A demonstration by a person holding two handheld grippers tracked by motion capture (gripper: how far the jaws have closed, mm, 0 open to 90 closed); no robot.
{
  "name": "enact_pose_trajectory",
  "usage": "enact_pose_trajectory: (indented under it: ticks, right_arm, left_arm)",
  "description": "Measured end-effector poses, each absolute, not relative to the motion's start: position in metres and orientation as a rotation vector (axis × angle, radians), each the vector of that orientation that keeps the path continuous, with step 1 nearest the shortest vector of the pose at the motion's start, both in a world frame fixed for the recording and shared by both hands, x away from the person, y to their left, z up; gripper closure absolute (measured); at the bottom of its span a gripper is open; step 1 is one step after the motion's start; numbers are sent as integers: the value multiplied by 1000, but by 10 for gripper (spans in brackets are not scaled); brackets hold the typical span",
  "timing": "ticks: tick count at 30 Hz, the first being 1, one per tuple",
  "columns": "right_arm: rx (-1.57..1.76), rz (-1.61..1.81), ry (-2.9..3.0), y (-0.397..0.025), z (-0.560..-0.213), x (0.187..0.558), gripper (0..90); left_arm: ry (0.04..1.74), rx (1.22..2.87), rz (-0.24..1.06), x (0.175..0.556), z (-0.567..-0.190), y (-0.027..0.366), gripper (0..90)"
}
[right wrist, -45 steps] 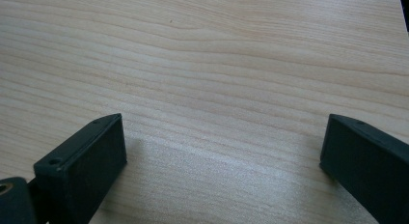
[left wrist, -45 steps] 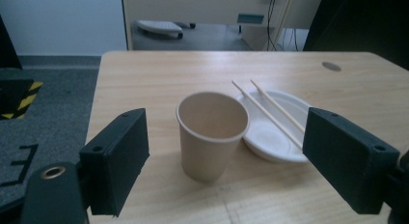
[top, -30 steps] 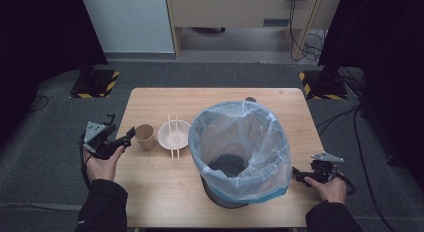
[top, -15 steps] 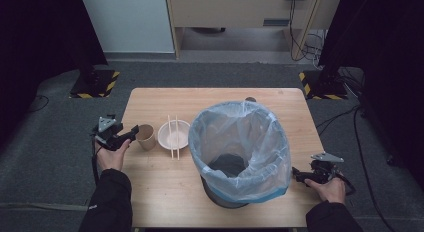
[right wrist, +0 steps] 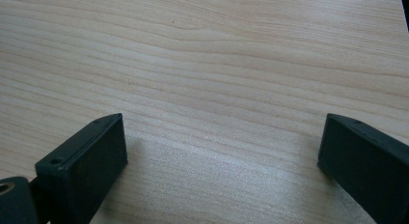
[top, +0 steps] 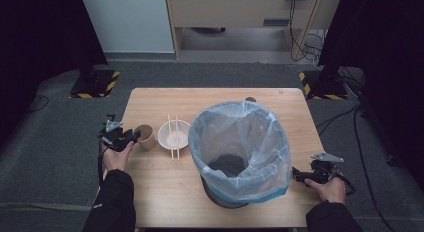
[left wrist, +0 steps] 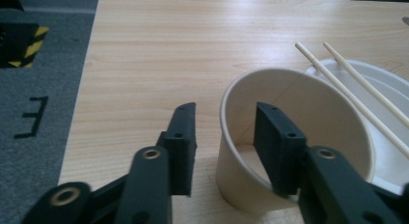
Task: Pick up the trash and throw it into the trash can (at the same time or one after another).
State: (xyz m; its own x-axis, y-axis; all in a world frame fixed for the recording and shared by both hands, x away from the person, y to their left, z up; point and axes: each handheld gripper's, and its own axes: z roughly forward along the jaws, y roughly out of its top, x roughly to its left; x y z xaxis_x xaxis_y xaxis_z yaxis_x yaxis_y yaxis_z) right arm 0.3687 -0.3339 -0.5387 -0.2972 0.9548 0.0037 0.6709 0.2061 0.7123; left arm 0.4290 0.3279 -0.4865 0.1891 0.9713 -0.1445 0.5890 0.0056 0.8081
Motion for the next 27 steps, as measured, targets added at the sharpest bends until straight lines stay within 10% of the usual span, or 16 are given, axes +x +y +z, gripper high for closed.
enact_pose_trajectory:
  ticks: [8, 27]
  right_arm:
    - [1507, 860, 2047, -334, -539, 369, 36]
    - [1504, 863, 2048, -334, -539, 369, 41]
  left_arm:
    - [1509, 1703, 581, 425, -486, 326, 809]
    - [1416, 1569, 645, 402, -452, 331, 826]
